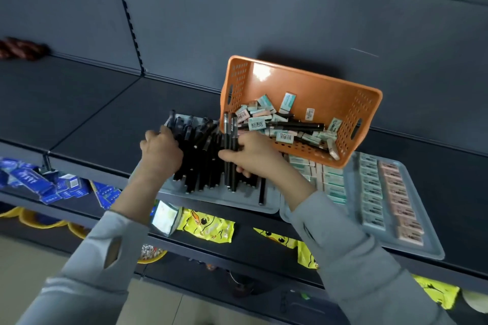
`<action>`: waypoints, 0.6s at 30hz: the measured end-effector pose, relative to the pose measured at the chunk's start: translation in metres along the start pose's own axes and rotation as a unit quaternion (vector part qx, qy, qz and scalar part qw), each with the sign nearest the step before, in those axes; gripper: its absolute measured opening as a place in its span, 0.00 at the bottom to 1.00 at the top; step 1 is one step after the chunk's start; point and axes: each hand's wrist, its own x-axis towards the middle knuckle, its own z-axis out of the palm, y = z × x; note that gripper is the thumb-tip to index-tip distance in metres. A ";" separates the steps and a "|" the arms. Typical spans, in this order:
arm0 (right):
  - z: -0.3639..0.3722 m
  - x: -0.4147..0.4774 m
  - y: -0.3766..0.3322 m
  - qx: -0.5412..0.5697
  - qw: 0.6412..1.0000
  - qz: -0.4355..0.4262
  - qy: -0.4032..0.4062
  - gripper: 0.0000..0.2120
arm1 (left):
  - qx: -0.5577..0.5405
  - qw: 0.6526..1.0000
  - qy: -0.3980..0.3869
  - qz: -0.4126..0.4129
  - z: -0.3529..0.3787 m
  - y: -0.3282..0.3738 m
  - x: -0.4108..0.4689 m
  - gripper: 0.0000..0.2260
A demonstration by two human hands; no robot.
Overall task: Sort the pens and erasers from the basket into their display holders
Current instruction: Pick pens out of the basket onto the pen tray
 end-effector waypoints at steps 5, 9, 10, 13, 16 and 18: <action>0.010 0.017 -0.008 0.030 1.000 0.003 0.007 0.17 | 0.010 0.997 0.020 0.068 0.023 -0.006 0.002 0.12; 0.019 0.017 -0.002 0.027 0.999 -0.021 0.037 0.25 | 0.005 0.989 0.064 0.133 0.028 -0.014 -0.003 0.24; 0.022 0.017 0.000 0.011 0.998 -0.035 0.053 0.25 | 0.011 0.985 0.087 0.150 0.029 -0.016 -0.005 0.26; 0.033 0.017 0.006 -0.042 0.992 -0.063 0.105 0.24 | 0.029 0.979 0.121 0.162 0.026 -0.021 -0.004 0.33; 0.045 0.017 0.009 -0.068 0.988 -0.065 0.120 0.24 | 0.042 0.984 0.092 0.149 0.025 -0.026 -0.003 0.39; 0.050 0.021 0.006 -0.063 0.987 -0.068 0.129 0.23 | 0.026 0.984 0.068 0.161 0.025 -0.025 -0.003 0.39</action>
